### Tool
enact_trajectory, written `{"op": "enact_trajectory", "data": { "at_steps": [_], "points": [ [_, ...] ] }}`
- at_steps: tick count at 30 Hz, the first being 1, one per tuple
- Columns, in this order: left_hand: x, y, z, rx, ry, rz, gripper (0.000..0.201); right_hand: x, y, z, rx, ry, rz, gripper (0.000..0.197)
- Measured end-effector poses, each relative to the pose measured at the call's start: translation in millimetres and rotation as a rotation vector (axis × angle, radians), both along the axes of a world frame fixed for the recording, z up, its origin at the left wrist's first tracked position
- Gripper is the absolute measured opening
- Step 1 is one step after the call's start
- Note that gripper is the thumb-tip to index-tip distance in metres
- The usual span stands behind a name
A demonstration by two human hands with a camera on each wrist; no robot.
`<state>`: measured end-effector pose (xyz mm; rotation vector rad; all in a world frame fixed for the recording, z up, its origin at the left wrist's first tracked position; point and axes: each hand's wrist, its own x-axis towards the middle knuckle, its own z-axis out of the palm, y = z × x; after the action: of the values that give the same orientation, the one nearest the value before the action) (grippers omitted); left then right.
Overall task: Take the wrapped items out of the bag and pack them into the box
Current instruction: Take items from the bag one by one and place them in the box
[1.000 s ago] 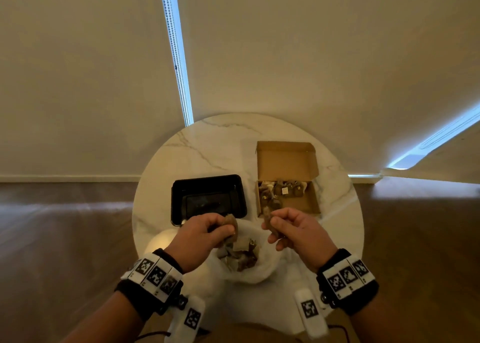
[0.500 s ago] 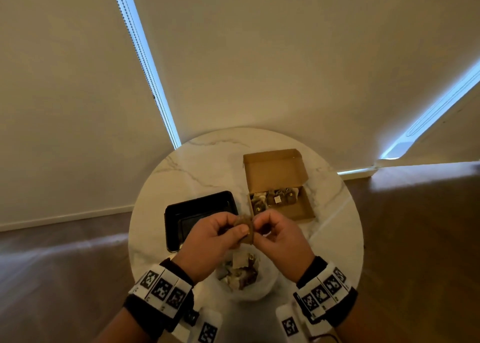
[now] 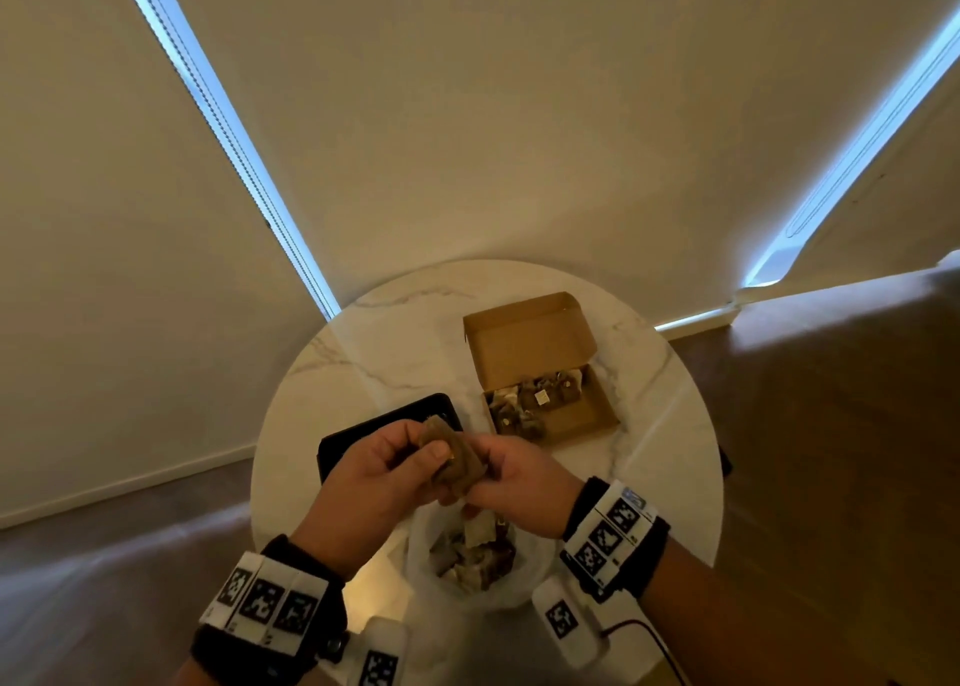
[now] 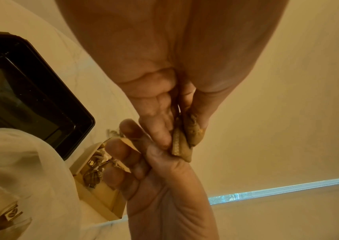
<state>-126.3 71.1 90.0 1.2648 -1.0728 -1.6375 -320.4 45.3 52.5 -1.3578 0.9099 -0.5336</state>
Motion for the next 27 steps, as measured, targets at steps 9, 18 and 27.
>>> {"op": "enact_trajectory", "data": {
  "at_steps": [9, 18, 27],
  "points": [
    [7, -11, 5, 0.01, -0.05, 0.111, 0.019, 1, 14, -7, -0.044, 0.08, -0.063, 0.016],
    [9, -9, -2, -0.032, -0.231, 0.231, 0.016, -16, 25, 0, -0.362, 0.31, -0.052, 0.017],
    [3, 0, 6, 0.123, 0.077, 0.284, 0.022, -25, 13, 4, -0.406, 0.339, -0.166, 0.013]
  ]
}}
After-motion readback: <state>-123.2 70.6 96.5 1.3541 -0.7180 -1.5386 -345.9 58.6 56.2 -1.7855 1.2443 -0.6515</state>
